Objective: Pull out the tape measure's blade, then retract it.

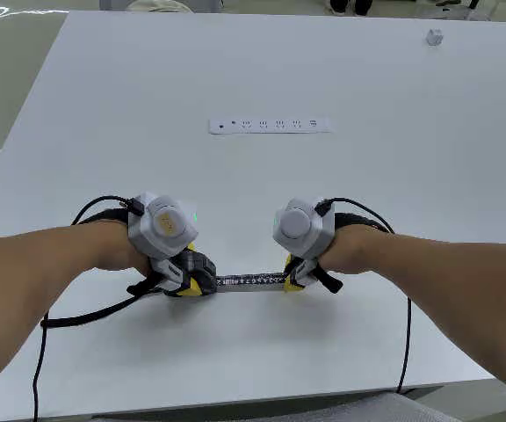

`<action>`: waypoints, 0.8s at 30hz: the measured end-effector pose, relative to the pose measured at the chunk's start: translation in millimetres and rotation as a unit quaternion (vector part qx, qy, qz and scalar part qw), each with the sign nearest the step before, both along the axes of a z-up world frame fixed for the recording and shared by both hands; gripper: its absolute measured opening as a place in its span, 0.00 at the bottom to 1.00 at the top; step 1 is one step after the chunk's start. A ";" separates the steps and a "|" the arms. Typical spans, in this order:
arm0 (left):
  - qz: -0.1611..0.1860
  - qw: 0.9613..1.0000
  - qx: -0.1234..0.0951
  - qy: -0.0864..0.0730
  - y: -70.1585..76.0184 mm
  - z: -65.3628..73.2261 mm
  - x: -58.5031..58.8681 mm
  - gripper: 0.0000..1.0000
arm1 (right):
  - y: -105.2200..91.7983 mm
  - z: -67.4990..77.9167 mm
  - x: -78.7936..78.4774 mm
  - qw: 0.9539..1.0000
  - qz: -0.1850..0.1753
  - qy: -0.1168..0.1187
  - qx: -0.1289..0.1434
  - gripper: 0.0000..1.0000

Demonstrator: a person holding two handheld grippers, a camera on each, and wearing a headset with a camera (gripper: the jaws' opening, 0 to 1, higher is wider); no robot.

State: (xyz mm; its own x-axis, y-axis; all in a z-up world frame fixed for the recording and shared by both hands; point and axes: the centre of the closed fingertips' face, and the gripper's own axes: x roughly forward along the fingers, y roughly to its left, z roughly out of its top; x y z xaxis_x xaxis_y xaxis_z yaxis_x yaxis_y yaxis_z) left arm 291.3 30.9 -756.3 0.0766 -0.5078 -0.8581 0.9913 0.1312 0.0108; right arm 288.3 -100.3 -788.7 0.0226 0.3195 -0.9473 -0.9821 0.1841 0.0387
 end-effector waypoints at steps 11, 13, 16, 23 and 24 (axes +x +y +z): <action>0.001 1.000 0.002 0.000 -0.6 1.9 -1.8 0.36 | -4.8 0.1 0.4 1.000 -0.002 0.001 0.001 0.11; 0.001 1.000 0.002 0.000 -0.7 1.9 -1.7 0.36 | -5.5 0.1 0.2 1.000 -0.002 0.001 0.000 0.11; 0.001 1.000 0.002 0.000 -0.7 1.6 -1.3 0.36 | -6.8 -0.1 0.4 1.000 -0.002 0.002 -0.001 0.11; 0.001 1.000 0.003 -0.001 -0.4 1.2 -0.9 0.36 | -8.8 -0.4 0.1 1.000 -0.004 0.001 -0.002 0.11; 0.001 1.000 0.003 -0.001 -0.4 1.2 -0.8 0.36 | -9.0 -0.5 0.2 1.000 -0.004 0.002 -0.002 0.11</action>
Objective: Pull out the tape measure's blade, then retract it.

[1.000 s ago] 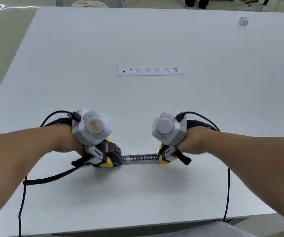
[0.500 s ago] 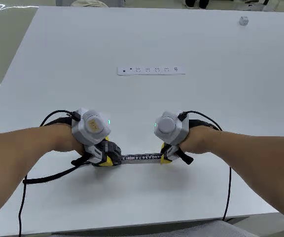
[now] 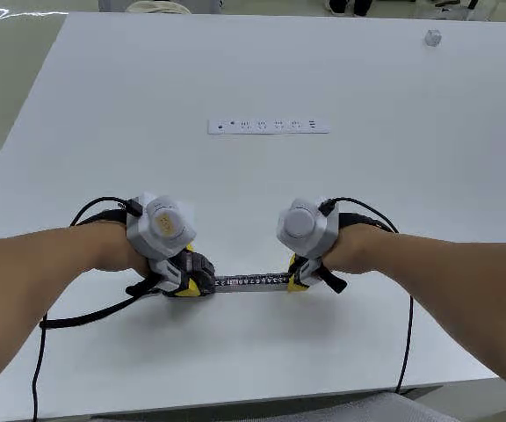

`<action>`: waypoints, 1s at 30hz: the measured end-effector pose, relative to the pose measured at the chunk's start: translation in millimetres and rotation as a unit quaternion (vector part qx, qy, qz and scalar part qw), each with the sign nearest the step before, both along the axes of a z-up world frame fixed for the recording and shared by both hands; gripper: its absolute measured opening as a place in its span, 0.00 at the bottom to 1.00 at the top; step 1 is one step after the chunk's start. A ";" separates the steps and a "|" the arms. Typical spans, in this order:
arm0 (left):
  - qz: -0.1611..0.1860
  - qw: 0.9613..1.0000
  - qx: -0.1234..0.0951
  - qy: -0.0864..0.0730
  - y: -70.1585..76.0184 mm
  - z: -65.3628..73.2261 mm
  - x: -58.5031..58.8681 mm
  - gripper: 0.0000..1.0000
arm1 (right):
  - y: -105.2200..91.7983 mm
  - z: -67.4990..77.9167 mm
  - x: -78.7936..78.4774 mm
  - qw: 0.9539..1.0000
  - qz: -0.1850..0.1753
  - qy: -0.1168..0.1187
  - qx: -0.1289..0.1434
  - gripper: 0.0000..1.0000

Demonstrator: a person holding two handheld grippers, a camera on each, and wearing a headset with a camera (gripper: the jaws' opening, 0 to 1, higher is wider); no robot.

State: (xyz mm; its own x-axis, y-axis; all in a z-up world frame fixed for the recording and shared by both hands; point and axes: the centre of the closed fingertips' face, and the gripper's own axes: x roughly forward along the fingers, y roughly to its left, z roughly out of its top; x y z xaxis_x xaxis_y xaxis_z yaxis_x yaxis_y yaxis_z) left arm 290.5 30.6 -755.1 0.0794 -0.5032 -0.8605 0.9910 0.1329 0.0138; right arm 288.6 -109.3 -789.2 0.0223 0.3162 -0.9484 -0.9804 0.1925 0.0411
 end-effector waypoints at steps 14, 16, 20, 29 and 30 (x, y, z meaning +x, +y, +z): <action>0.001 1.000 0.001 0.000 0.2 1.1 -0.9 0.36 | -4.0 0.0 0.5 1.000 -0.002 -0.001 -0.001 0.11; 0.002 1.000 0.000 0.000 0.1 1.2 -0.8 0.36 | -4.8 -0.1 0.7 1.000 -0.001 -0.001 -0.001 0.11; 0.002 1.000 -0.001 0.000 0.0 1.0 -0.4 0.36 | -7.0 -0.1 0.3 1.000 -0.001 -0.003 -0.002 0.11; 0.002 1.000 -0.001 0.000 -0.2 0.6 0.6 0.36 | -10.6 0.2 0.2 1.000 -0.003 -0.003 -0.004 0.11; 0.002 1.000 -0.001 0.000 -0.2 0.5 0.7 0.36 | -10.7 0.3 0.1 1.000 -0.003 -0.003 -0.004 0.11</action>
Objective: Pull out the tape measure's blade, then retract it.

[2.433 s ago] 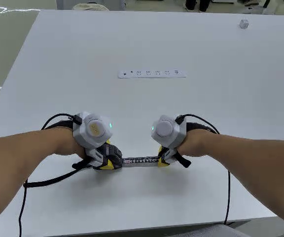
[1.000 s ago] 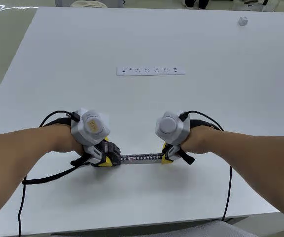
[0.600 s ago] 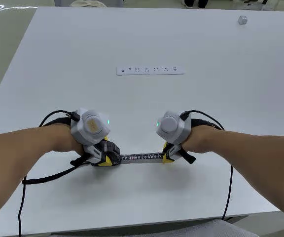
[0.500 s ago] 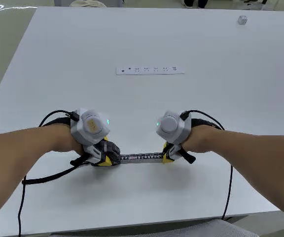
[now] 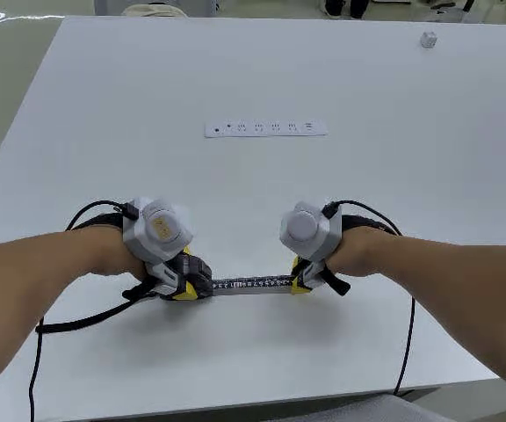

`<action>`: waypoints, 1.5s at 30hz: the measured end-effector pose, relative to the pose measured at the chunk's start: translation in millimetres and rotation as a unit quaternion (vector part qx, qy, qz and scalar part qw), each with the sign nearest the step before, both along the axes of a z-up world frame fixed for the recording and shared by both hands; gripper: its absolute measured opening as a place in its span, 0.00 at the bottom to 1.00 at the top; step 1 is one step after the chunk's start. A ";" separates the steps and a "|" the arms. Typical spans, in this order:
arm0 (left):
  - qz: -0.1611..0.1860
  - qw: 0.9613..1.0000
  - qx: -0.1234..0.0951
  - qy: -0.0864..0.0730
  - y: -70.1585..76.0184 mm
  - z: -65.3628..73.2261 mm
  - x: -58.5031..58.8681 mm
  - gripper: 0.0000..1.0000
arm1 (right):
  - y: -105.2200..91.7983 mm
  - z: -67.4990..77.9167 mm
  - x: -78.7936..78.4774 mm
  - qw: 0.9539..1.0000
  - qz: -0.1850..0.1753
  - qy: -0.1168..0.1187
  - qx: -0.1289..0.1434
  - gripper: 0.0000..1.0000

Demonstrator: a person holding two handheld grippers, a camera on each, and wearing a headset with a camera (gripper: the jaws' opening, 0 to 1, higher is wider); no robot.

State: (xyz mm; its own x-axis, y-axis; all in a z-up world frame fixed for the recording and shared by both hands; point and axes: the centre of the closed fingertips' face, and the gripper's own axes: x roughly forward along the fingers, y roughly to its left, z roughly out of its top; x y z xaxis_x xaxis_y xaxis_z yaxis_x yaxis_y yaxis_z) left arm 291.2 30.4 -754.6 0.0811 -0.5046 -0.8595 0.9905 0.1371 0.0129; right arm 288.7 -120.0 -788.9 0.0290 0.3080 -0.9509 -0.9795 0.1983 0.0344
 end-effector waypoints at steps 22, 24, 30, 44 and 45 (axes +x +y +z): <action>0.000 1.000 0.000 0.001 2.0 -3.5 3.8 0.36 | -6.5 0.5 0.4 1.000 -0.003 0.000 -0.004 0.11; 0.000 1.000 0.000 0.001 2.0 -3.6 3.8 0.36 | -6.7 0.7 0.2 1.000 -0.006 0.000 -0.002 0.11; 0.001 1.000 0.001 0.001 1.5 -2.9 2.2 0.36 | -9.4 0.5 0.6 1.000 -0.007 0.000 -0.001 0.11; 0.001 1.000 0.002 0.001 0.6 -0.3 -1.0 0.36 | -15.8 0.5 -0.1 1.000 -0.011 0.000 -0.001 0.11; 0.002 1.000 0.002 0.001 0.5 -0.1 -1.2 0.36 | -16.1 0.4 -0.2 1.000 -0.012 0.001 0.000 0.11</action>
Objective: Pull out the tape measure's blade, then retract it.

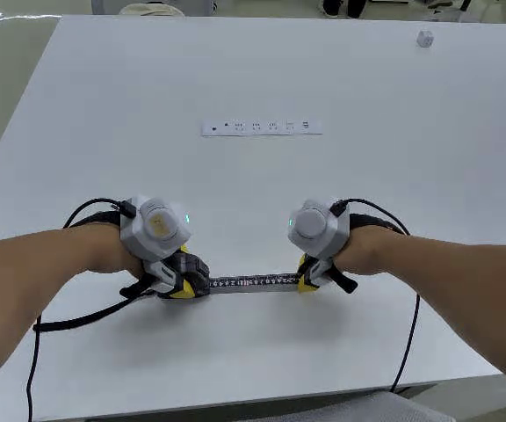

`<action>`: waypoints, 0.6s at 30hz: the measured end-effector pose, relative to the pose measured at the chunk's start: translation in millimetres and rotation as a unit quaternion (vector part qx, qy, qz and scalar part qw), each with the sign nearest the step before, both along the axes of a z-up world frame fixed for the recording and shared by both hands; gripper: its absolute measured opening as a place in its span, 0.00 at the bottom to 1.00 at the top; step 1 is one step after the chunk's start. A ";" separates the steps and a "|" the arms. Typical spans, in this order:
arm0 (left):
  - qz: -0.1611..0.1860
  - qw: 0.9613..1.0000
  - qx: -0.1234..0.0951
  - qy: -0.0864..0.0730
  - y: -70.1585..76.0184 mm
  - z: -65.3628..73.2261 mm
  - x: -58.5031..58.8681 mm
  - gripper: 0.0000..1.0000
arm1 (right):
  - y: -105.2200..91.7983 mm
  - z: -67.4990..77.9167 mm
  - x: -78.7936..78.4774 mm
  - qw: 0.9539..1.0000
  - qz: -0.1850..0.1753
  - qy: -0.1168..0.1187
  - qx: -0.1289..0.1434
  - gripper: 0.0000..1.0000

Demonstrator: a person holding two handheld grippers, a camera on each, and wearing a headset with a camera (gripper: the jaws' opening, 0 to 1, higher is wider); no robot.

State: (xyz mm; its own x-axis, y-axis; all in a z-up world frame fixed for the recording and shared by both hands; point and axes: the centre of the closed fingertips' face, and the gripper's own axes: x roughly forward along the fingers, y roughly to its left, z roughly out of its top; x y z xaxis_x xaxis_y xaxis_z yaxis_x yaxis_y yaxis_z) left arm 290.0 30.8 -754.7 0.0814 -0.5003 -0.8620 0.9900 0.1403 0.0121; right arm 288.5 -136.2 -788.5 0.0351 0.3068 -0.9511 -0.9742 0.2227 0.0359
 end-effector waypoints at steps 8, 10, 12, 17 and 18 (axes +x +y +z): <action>0.004 1.000 -0.002 0.000 0.1 -0.5 0.8 0.36 | -3.8 -0.4 -0.3 1.000 -0.002 0.000 -0.001 0.11; 0.004 1.000 -0.001 0.000 0.1 -0.6 0.9 0.36 | -4.4 -0.5 -0.3 1.000 -0.002 0.000 -0.001 0.11; 0.004 1.000 -0.002 0.000 0.0 -0.5 0.8 0.36 | -5.2 -0.5 -0.4 1.000 -0.002 -0.001 -0.001 0.11; 0.004 1.000 -0.001 0.001 -0.2 0.3 -0.1 0.36 | -6.9 -0.4 -1.0 1.000 -0.002 0.000 -0.001 0.11; 0.004 1.000 -0.001 0.001 -0.2 0.3 -0.1 0.36 | -7.2 -0.4 -1.0 1.000 -0.002 0.000 -0.002 0.11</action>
State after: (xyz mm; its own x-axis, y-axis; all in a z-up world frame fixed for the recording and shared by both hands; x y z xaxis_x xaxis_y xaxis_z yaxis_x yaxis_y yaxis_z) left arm 290.0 30.7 -754.4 0.0838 -0.5020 -0.8608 0.9888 0.1487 0.0095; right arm 287.5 -143.3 -788.9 0.0371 0.3036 -0.9521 -0.9735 0.2263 0.0342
